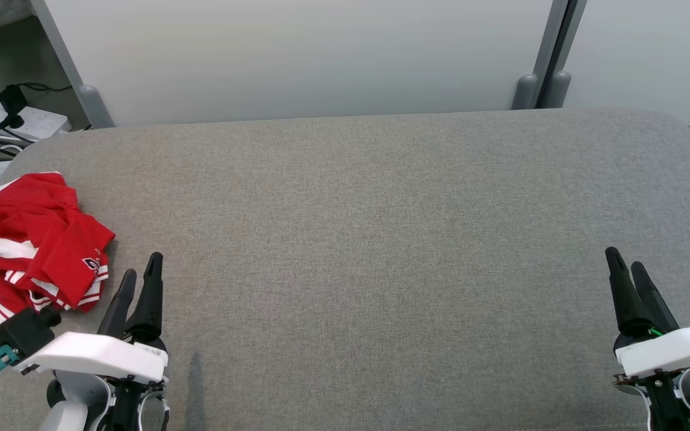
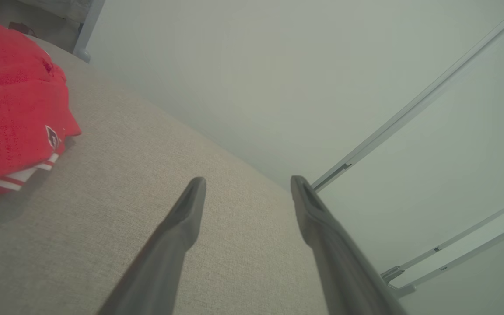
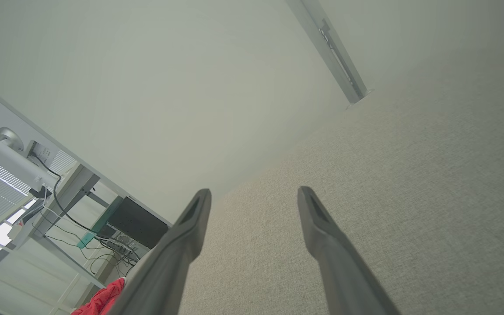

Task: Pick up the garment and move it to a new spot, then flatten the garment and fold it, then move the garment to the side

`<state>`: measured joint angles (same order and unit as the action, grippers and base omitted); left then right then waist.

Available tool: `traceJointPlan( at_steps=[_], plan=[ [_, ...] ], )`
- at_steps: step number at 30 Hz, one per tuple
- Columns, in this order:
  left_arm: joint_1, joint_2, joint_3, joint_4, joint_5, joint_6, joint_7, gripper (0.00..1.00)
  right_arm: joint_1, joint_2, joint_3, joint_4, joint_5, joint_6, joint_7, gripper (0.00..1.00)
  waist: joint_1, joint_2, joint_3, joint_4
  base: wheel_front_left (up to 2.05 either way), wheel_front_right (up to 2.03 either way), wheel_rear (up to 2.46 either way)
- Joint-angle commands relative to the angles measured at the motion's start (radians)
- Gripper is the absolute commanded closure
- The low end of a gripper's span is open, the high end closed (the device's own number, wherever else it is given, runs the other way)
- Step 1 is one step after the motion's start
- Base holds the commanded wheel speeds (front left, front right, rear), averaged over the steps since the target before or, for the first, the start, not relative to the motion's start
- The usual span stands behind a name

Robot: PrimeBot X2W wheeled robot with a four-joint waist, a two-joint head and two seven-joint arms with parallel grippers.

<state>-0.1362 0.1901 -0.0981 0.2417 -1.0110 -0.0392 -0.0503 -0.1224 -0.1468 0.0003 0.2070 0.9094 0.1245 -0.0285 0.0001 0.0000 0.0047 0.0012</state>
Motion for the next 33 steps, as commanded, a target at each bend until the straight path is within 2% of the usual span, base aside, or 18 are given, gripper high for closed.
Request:
traceJointPlan(
  at_steps=[1,8,21,33],
  plan=[
    [-0.071,0.033,0.011,-0.023,0.032,0.010,-0.012,0.00,-0.044,-0.025,0.011,-0.029,-0.035,0.004,-0.017,0.00,-0.0001,0.0000,0.000,0.000,0.00,0.00,0.00],
    [-0.066,0.060,-0.010,-0.010,0.131,0.042,-0.040,0.00,-0.040,-0.026,0.040,-0.001,-0.168,0.004,-0.045,0.00,-0.0001,0.0000,-0.007,0.000,0.00,0.00,0.00],
    [-0.065,0.080,-0.041,0.000,0.239,0.059,-0.076,0.00,-0.036,-0.027,0.052,0.029,-0.301,0.004,-0.079,0.00,-0.0001,0.0000,-0.014,0.006,0.00,0.00,0.00],
    [-0.063,0.097,-0.062,0.027,0.337,0.093,-0.111,0.00,-0.034,-0.034,0.069,0.035,-0.439,0.005,-0.115,0.00,-0.0001,0.0000,-0.020,0.006,0.00,0.00,0.00]
  ],
)
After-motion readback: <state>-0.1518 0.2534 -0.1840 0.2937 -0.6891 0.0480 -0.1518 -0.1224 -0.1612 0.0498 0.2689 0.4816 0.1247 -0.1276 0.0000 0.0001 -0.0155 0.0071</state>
